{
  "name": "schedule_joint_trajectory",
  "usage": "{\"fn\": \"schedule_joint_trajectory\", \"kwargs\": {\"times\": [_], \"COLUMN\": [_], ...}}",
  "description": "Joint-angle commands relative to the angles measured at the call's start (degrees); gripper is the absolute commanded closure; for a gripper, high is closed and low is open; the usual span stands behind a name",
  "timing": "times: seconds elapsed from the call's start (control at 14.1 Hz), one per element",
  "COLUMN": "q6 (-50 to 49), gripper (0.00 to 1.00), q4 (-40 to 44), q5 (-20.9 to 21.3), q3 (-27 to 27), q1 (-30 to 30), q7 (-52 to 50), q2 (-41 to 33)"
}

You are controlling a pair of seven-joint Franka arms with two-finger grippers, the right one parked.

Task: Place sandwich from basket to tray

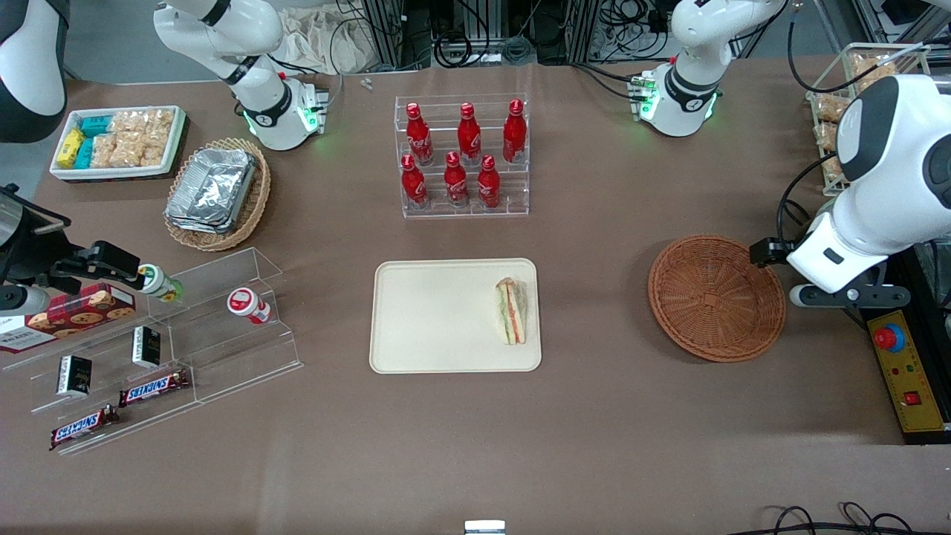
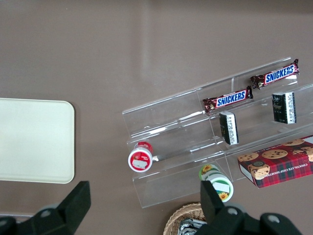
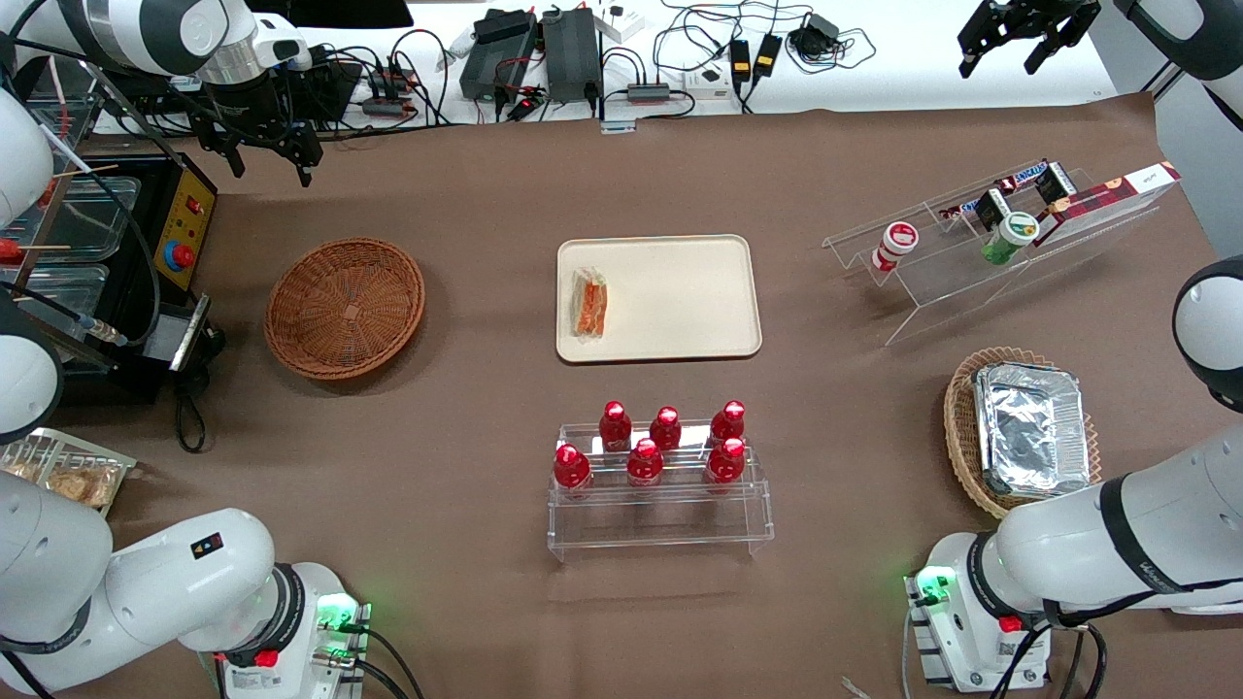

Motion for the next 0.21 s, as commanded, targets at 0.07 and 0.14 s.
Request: {"fn": "schedule_joint_trajectory", "kwargs": {"times": [0.07,0.14], "q6": [1.3,1.4], "gripper": [0.0,0.0], "q4": [-1.9,-1.9], "q5": [-0.5,-0.5], "q3": [-0.5,-0.5], "q1": [2.1,2.1], "q7": [0.8,0.9], "q2": [-2.0,-1.9]}}
